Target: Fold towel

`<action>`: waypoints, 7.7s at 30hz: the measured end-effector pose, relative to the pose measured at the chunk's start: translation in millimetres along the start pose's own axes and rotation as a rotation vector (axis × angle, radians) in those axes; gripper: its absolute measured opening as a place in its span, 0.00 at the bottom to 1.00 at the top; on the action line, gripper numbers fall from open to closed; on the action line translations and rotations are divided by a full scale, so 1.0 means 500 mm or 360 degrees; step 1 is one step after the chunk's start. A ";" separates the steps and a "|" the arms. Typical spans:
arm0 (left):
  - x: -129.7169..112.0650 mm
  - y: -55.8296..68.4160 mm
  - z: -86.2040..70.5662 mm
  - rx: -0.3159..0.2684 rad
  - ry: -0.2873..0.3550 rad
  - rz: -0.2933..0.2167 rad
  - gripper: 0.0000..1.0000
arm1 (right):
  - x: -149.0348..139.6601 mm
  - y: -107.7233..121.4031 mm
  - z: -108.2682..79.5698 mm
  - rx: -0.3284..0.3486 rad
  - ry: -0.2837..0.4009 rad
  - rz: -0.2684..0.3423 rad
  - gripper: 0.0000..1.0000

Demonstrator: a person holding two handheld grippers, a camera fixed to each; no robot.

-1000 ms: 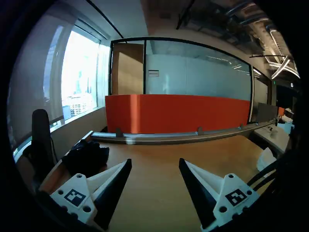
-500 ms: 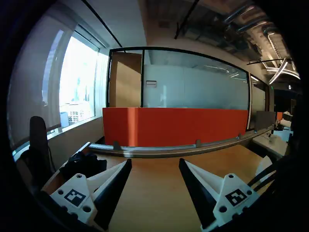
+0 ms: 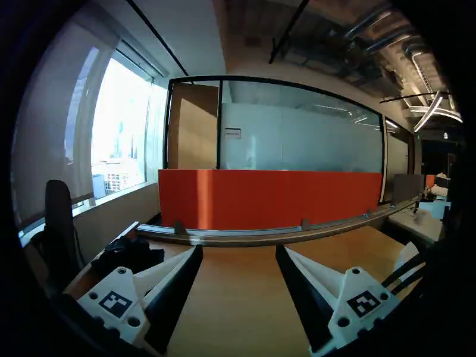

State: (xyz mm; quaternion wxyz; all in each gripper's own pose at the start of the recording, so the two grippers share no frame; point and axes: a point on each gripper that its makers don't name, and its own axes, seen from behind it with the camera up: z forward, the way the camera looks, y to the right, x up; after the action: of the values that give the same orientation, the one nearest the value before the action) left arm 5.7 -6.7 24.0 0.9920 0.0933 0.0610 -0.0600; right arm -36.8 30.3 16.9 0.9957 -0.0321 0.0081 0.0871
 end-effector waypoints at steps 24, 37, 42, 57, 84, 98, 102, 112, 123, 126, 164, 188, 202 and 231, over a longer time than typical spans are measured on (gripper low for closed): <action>-0.037 0.011 -0.010 0.0001 0.0053 0.0058 0.90 | 0.024 -0.085 0.010 0.0084 0.0003 0.0016 1.00; -0.110 -0.007 -0.002 0.0058 0.0101 0.0105 0.90 | 0.028 -0.136 0.006 0.0137 0.0029 0.0036 1.00; -0.158 -0.021 0.001 0.0090 0.0115 0.0107 0.90 | 0.014 -0.135 0.011 0.0126 0.0042 0.0037 1.00; -0.300 -0.048 0.028 0.0109 0.0159 0.0063 0.90 | -0.046 -0.127 0.029 0.0098 0.0064 -0.0009 1.00; -0.409 -0.081 0.039 0.0173 0.0146 0.0052 0.90 | -0.084 -0.095 0.052 0.0071 0.0057 -0.0030 1.00; -0.409 -0.079 0.038 0.0170 0.0163 0.0046 0.90 | -0.076 -0.103 0.056 0.0091 0.0081 -0.0033 1.00; -0.410 -0.078 0.038 0.0171 0.0164 0.0045 0.90 | -0.067 -0.097 0.054 0.0078 0.0112 -0.0045 1.00; -0.419 -0.076 0.042 0.0172 0.0166 0.0044 0.90 | -0.067 -0.042 0.035 -0.0026 0.0189 -0.0078 1.00; -0.433 -0.075 0.045 0.0173 0.0170 0.0043 0.90 | -0.126 0.024 0.027 -0.0130 0.0217 -0.0077 1.00; -0.435 -0.075 0.045 0.0173 0.0170 0.0043 0.90 | -0.156 0.033 0.025 -0.0139 0.0223 -0.0072 1.00; -0.441 -0.078 0.043 0.0174 0.0172 0.0043 0.90 | -0.439 0.072 0.061 -0.0127 0.0160 0.0063 1.00; -0.441 -0.078 0.044 0.0174 0.0172 0.0043 0.90 | -0.454 0.037 0.049 -0.0096 0.0199 -0.0053 0.99; -0.441 -0.078 0.044 0.0174 0.0172 0.0043 0.90 | -0.454 0.037 0.051 -0.0105 0.0197 -0.0062 1.00; -0.429 -0.082 0.040 0.0173 0.0169 0.0044 0.90 | -0.453 0.037 0.050 -0.0105 0.0196 -0.0062 1.00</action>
State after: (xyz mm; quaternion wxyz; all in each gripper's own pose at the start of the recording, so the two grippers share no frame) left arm -208.8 -27.2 64.4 0.9815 0.1510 0.1088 -0.0445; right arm -262.9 11.2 45.8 0.9932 -0.0703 0.0660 0.0659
